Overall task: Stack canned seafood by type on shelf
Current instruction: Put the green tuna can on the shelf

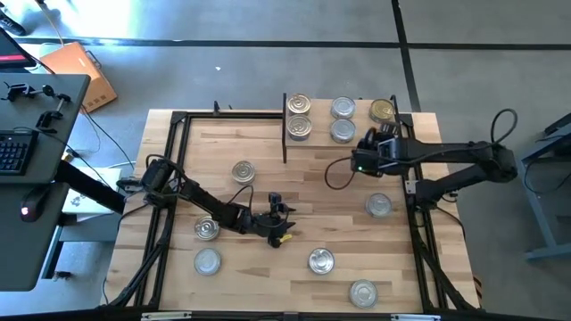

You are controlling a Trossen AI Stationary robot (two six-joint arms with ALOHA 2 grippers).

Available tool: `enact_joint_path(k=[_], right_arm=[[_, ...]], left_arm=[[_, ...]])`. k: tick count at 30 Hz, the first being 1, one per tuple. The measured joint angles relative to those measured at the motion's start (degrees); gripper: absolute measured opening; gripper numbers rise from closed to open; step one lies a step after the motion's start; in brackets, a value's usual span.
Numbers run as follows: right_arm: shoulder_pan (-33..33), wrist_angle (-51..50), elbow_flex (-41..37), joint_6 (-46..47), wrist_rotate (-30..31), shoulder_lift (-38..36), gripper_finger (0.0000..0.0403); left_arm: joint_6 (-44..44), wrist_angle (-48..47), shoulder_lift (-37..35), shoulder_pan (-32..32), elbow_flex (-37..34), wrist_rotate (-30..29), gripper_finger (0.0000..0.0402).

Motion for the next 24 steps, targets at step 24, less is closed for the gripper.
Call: enact_joint_path(k=[24], right_arm=[[-8.2, 3.2, -0.1, -7.5, -6.6, 0.0, 0.0221]], left_arm=[[0.0, 0.0, -0.1, 0.0, 0.0, 0.0, 0.0213]])
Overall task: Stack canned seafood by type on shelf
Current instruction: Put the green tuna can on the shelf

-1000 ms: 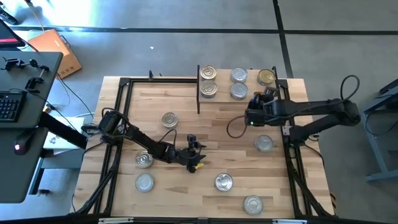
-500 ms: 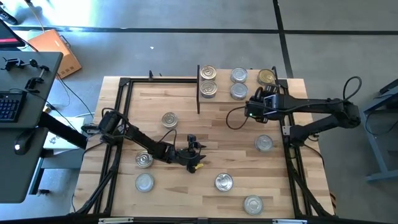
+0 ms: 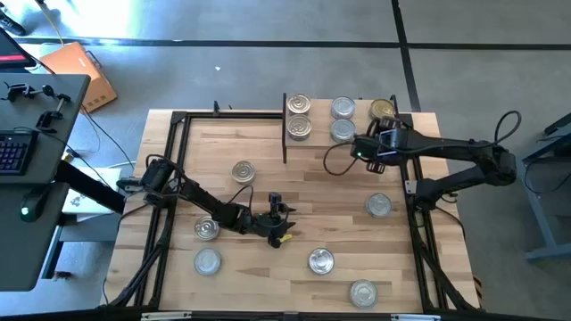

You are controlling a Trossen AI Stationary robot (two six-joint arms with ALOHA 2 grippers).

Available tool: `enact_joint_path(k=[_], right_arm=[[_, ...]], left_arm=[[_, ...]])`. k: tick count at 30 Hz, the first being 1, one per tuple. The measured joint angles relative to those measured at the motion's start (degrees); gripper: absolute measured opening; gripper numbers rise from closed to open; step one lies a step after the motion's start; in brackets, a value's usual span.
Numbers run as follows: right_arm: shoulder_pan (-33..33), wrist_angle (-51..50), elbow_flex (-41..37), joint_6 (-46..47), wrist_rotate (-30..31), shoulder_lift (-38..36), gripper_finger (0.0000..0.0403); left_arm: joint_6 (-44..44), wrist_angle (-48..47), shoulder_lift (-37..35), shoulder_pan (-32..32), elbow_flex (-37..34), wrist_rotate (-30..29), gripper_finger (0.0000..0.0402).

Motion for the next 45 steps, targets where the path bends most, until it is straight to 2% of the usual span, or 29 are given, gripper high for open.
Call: enact_joint_path(k=[6, 16, 21, 25, 30, 39, 41, 45], right_arm=[[-1.6, 2.7, 0.0, -3.0, -0.5, 0.0, 0.0257], [-3.0, -0.5, 1.7, -3.4, -0.5, 0.0, 0.0266], [-2.9, -5.6, 6.4, -0.7, -5.4, 0.0, 0.0266], [-3.1, -6.1, 10.8, 2.3, -9.5, -0.2, 0.0259], [-7.1, -1.9, 12.6, 4.1, -14.3, -0.3, 0.0199], [-19.1, 1.6, 9.9, 6.5, -18.5, 0.0, 0.0017], [-20.1, 1.5, 9.9, 6.2, -18.5, 0.0, 0.0007], [-21.4, 0.5, 9.8, 6.0, -21.1, 0.0, 0.0021]], left_arm=[[0.0, 0.0, 0.0, 0.0, 0.0, 0.0, 0.0213], [0.0, 0.0, 0.0, 0.0, 0.0, 0.0, 0.0213], [-0.1, 0.0, 0.0, 0.0, 0.0, 0.0, 0.0213], [-0.2, 0.0, 0.0, 0.0, 0.0, 0.1, 0.0213], [-1.6, 0.0, 0.0, 0.0, 0.0, 0.4, 0.0213], [-2.0, -0.3, 0.0, -0.1, 0.0, 0.5, 0.0213], [-2.0, -0.3, 0.0, -0.1, 0.0, 0.5, 0.0213], [-2.0, -0.4, 0.0, -0.1, 0.0, 0.5, 0.0213]])
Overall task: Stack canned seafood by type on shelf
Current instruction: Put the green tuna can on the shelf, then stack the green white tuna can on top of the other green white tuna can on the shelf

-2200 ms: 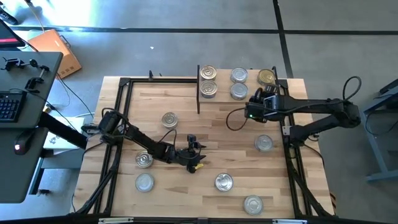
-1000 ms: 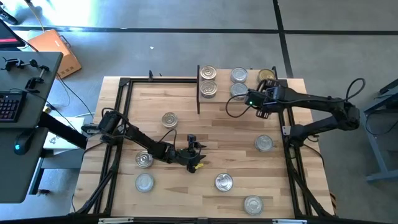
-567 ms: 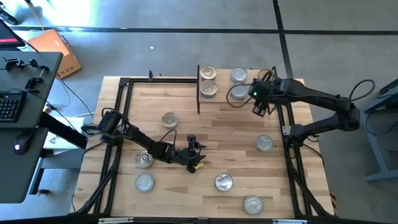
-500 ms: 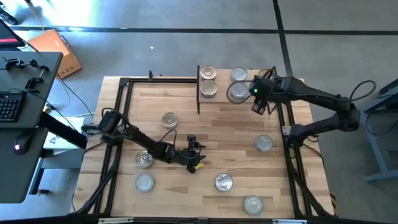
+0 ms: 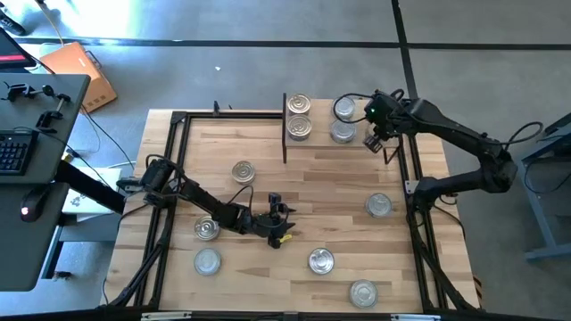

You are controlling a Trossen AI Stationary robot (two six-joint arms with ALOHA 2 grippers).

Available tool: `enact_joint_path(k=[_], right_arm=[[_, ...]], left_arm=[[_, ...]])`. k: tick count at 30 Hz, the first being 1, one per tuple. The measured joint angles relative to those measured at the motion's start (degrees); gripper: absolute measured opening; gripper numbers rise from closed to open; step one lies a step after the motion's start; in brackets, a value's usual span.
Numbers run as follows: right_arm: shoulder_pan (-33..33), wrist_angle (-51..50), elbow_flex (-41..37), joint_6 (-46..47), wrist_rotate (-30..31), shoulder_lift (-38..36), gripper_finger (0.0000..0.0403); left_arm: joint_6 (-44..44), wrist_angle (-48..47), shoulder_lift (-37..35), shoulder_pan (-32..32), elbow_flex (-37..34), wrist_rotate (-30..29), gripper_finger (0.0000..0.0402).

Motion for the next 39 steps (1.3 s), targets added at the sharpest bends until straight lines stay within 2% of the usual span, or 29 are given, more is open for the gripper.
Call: enact_joint_path(k=[5, 13, 22, 30, 34, 39], right_arm=[[-1.1, -2.3, 0.0, 0.4, -2.2, 0.0, 0.0009], [-1.1, -6.3, 0.0, 0.4, -0.8, -0.1, 0.0004], [-1.1, -5.6, 0.0, 0.4, 0.1, -0.8, 0.0004], [-0.6, -2.0, 0.0, 3.2, 0.3, -4.8, 0.0004], [3.1, 2.5, 0.0, 1.7, -0.6, -7.4, 0.0004], [11.8, 13.2, -0.5, 1.5, -2.6, -9.6, 0.0004]], left_arm=[[0.0, -0.1, 0.0, 0.0, 0.0, 0.0, 0.0213], [0.0, -0.1, 0.0, 0.0, 0.0, 0.0, 0.0213], [0.0, -0.1, 0.0, 0.0, 0.0, 0.0, 0.0213], [-0.8, 0.0, 0.0, 0.0, 0.0, 0.0, 0.0213], [-1.0, 0.0, 0.0, -0.3, 0.0, 0.0, 0.0213], [-1.7, 0.0, 0.0, -0.7, 0.0, 0.0, 0.0213]])
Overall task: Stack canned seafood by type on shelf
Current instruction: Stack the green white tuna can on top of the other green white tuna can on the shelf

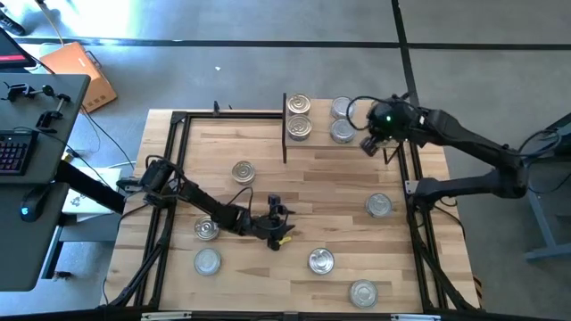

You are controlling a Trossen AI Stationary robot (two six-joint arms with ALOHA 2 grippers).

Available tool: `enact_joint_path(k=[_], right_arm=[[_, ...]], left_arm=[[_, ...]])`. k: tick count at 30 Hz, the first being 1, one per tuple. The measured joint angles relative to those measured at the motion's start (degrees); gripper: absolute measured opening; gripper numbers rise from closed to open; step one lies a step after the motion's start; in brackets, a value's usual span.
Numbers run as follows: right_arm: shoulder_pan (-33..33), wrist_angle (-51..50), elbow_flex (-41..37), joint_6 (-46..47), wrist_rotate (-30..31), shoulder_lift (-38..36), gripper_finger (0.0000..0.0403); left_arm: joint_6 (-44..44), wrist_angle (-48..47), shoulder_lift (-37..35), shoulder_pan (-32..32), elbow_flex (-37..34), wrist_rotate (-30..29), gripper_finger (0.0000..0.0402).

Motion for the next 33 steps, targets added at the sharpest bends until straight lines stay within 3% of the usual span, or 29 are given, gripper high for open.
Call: enact_joint_path(k=[9, 15, 23, 27, 29, 33], right_arm=[[21.0, 27.5, -15.3, -0.8, -2.3, -0.3, 0.0004], [37.7, 43.0, -25.6, 3.9, -2.3, -0.3, 0.0004], [57.7, 47.6, -27.4, 18.3, -2.3, 3.9, 0.0012], [64.3, 47.2, -27.4, 32.1, -2.6, 8.7, 0.0031], [66.4, 45.6, -27.4, 40.1, -6.0, 10.7, 0.0044], [69.3, 45.9, -27.4, 52.4, -19.2, 13.6, 0.0058]], left_arm=[[-1.3, 0.0, 0.0, -0.1, 0.0, 0.0, 0.0213], [-1.3, 0.0, 0.0, -0.1, 0.0, 0.0, 0.0213], [-1.8, 0.5, 0.0, -0.1, 0.0, 0.0, 0.0213], [-2.1, 0.9, 0.0, -0.1, 0.0, 0.0, 0.0213], [-2.2, 0.9, 0.0, -0.1, 0.0, 0.0, 0.0213], [-2.3, 1.0, 0.0, -0.1, 0.0, 0.0, 0.0213]])
